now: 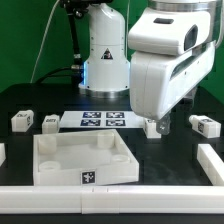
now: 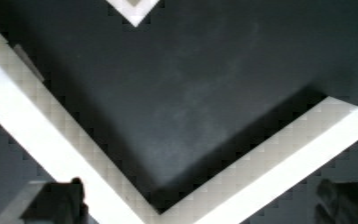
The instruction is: Assemble one leg
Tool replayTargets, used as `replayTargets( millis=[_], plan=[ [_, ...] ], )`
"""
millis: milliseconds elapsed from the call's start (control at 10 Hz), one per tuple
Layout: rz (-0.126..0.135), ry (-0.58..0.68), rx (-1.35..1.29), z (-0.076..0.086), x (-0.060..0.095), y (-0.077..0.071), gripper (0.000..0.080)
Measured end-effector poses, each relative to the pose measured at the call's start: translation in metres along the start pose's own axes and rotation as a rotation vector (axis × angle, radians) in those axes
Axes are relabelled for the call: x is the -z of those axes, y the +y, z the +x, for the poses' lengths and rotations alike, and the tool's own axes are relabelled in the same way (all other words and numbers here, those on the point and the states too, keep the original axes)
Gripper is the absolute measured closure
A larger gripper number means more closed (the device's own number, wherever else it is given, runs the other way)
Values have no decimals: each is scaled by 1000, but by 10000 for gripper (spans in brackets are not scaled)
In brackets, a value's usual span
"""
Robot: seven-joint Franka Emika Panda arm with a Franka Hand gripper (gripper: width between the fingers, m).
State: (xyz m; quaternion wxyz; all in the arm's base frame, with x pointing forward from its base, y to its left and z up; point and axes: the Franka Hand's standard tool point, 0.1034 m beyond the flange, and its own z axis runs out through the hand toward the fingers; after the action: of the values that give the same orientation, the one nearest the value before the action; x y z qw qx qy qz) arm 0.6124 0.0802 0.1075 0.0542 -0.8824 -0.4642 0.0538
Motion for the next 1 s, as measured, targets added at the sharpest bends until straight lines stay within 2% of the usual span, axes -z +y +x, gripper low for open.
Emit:
replayTargets(
  millis=[1000],
  plan=[
    [-1,-1,0,-1,-1,0,149]
  ],
)
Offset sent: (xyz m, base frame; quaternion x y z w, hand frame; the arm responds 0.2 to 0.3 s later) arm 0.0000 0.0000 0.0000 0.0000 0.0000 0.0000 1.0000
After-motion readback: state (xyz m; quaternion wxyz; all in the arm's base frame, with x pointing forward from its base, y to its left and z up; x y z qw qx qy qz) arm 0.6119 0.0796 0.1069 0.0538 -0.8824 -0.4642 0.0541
